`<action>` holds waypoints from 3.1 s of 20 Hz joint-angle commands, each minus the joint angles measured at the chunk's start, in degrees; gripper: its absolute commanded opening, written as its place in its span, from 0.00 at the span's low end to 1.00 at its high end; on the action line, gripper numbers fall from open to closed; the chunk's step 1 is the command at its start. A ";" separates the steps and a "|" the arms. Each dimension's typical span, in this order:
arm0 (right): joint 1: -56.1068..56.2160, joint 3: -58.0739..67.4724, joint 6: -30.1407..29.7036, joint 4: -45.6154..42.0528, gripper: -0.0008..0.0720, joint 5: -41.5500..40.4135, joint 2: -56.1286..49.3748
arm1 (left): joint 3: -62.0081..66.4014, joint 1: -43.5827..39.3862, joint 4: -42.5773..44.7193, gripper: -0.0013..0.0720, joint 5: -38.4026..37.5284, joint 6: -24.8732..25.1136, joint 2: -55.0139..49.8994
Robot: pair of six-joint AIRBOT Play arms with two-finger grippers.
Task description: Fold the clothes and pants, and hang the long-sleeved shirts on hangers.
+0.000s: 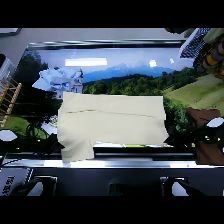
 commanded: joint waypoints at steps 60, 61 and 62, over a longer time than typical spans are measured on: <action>4.07 32.33 -3.45 14.53 0.05 -11.17 -33.73 | 68.85 -6.05 3.43 0.37 -1.29 7.34 -47.95; 4.07 33.40 -1.51 13.25 0.05 -10.47 -32.09 | 68.83 -7.21 3.43 0.11 -1.14 7.34 -48.24; 4.07 34.93 0.48 11.54 0.05 -9.09 -30.77 | 68.78 -8.85 3.45 0.04 -0.42 5.92 -48.81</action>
